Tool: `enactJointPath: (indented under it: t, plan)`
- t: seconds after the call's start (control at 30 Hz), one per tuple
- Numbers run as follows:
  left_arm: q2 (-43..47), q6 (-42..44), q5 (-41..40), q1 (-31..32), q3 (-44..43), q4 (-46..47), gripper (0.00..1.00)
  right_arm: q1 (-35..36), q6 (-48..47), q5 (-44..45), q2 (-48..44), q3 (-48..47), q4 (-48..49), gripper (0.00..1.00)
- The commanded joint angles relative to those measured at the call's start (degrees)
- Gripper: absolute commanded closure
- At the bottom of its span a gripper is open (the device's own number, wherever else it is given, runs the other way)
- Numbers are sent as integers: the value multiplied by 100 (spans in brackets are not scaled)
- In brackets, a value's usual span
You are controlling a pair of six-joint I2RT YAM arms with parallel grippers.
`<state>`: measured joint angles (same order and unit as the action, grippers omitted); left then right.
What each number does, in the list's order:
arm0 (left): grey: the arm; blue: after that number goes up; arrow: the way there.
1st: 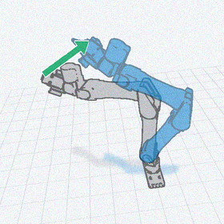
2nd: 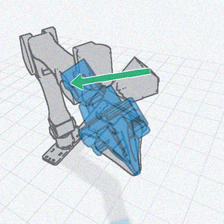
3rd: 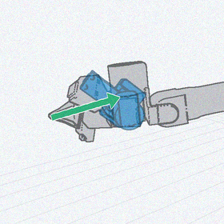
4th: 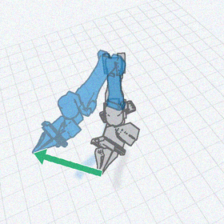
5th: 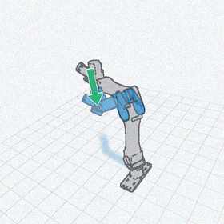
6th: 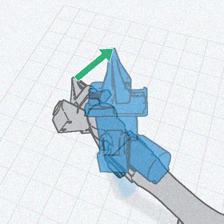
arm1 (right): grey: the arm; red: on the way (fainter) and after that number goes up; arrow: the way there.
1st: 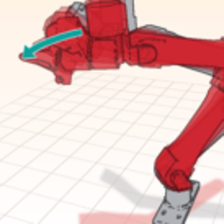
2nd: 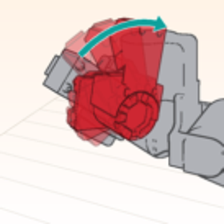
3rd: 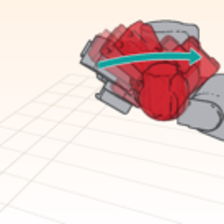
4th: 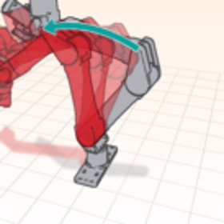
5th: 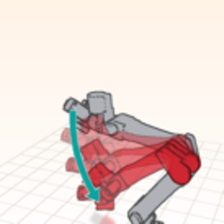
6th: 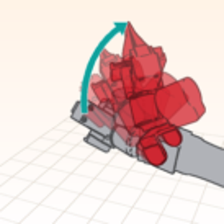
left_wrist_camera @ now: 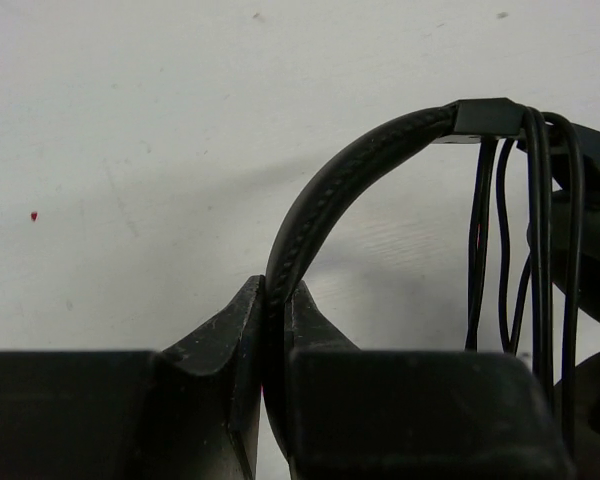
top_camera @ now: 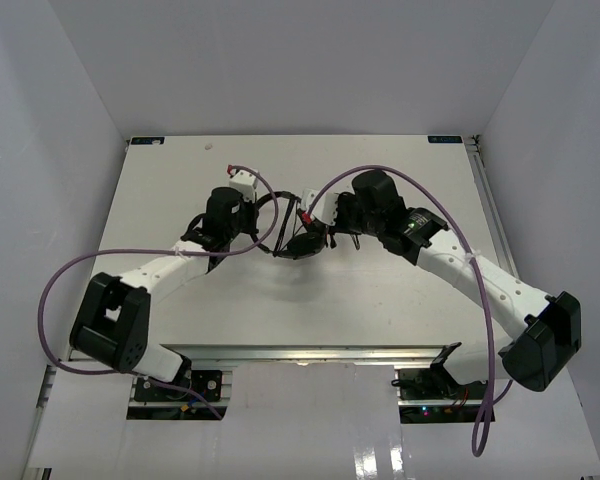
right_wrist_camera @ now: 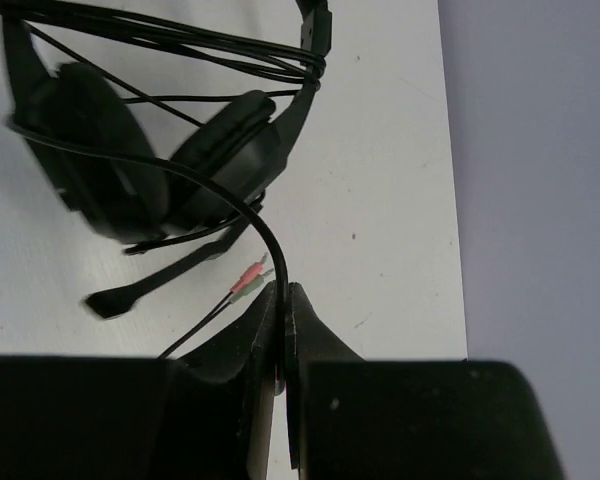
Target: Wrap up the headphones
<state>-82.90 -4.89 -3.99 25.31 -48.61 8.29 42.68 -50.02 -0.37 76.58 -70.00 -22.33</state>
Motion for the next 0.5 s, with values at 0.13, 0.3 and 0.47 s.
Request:
enactJointPath:
  t: [0.13,0.3,0.47]
  plan:
    - [664,471,2225,174,80,457,100,-371,17,-279,26,-282,371,92]
    - [549,483,2825,291,-21,397,100,-558,135,-771,34,-332,431,92]
    - [269,637,3260,375,-194,258,100,-559,185,-946,74,-364,440,92]
